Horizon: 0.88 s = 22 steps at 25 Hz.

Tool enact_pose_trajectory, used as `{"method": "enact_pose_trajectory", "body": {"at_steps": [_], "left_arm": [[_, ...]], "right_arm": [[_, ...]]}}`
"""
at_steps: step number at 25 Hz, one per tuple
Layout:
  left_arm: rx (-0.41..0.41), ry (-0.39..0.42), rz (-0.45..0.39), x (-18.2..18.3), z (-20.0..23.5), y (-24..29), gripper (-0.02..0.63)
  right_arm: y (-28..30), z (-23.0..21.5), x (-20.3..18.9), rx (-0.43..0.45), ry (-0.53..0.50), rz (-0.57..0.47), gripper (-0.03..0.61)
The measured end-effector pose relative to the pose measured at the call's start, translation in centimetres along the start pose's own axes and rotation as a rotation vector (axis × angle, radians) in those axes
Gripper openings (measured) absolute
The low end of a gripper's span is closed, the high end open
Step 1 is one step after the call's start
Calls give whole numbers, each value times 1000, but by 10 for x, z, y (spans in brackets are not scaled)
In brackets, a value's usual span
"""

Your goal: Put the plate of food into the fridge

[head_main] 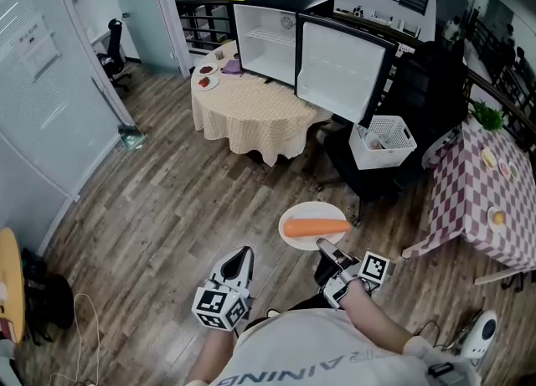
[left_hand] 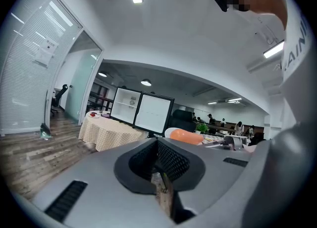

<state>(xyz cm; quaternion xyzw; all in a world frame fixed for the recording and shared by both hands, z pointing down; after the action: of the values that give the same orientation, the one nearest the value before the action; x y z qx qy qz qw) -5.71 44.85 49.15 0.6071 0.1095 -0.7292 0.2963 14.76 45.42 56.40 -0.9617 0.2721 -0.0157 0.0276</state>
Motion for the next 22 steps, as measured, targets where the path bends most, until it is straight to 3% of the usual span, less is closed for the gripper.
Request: {"method": "enact_pose_trajectory", "body": {"at_steps": [11, 22], "left_arm": [[6, -10, 6, 2, 19, -5, 9], [61, 34, -1, 29, 62, 55, 9]], "right_arm": [[18, -4, -6, -12, 9, 10, 35], [102, -6, 35, -4, 19, 82, 35]]}}
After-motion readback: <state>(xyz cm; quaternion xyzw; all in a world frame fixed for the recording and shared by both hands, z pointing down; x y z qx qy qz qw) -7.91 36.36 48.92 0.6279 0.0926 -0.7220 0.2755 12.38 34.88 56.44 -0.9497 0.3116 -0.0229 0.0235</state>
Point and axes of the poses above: the fingertips, and each gripper's own axes: y forward along the fingers, z to its left, x out of its top, the point moved 1 cm from there along -y, backward along the fingers, and after that the axes turned 5 degrees about x, right-handed, at the moved point
